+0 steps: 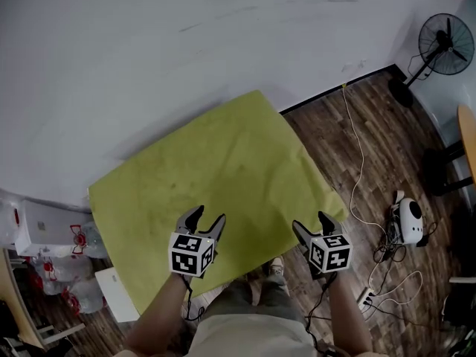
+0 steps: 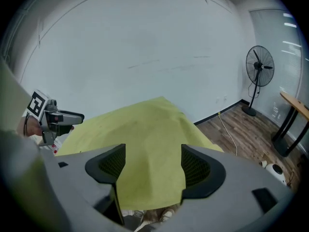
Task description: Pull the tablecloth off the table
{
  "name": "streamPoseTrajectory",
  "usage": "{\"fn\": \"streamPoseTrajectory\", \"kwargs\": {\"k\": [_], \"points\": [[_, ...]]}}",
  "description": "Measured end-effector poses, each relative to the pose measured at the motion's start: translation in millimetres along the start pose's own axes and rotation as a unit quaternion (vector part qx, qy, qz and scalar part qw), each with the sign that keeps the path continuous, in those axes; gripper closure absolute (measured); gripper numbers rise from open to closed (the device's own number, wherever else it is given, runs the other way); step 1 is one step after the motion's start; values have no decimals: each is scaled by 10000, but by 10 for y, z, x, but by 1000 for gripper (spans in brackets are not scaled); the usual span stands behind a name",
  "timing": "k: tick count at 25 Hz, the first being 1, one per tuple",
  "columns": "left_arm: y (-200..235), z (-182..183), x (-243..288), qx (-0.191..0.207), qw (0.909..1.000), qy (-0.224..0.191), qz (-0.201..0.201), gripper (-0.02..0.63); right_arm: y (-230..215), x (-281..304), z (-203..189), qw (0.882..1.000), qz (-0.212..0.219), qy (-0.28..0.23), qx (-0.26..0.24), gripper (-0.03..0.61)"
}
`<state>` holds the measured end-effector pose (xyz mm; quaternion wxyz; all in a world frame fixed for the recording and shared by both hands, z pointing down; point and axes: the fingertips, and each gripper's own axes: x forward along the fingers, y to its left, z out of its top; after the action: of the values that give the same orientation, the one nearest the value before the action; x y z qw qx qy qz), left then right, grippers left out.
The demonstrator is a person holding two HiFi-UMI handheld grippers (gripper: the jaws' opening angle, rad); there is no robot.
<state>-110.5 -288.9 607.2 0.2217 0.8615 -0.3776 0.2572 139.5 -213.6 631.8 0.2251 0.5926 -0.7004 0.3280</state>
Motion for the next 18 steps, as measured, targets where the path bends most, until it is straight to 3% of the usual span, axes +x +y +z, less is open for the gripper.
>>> {"fn": "streamPoseTrajectory", "kwargs": {"k": [4,9,14,18], "points": [[29,-139,297,-148,9993,303,155,364,-127,294,-111,9995,136,282,-55,217],[55,-463,595,-348,9958,775,328,349,-314,567,-103,9994,305,150,-48,179],[37,-687,795,-537,9918,1076,434,318,-569,789,-265,9984,146,501,-231,166],[64,-902,924,-383,9875,1365,694,307,-751,913,-452,9952,-97,847,-487,153]]}}
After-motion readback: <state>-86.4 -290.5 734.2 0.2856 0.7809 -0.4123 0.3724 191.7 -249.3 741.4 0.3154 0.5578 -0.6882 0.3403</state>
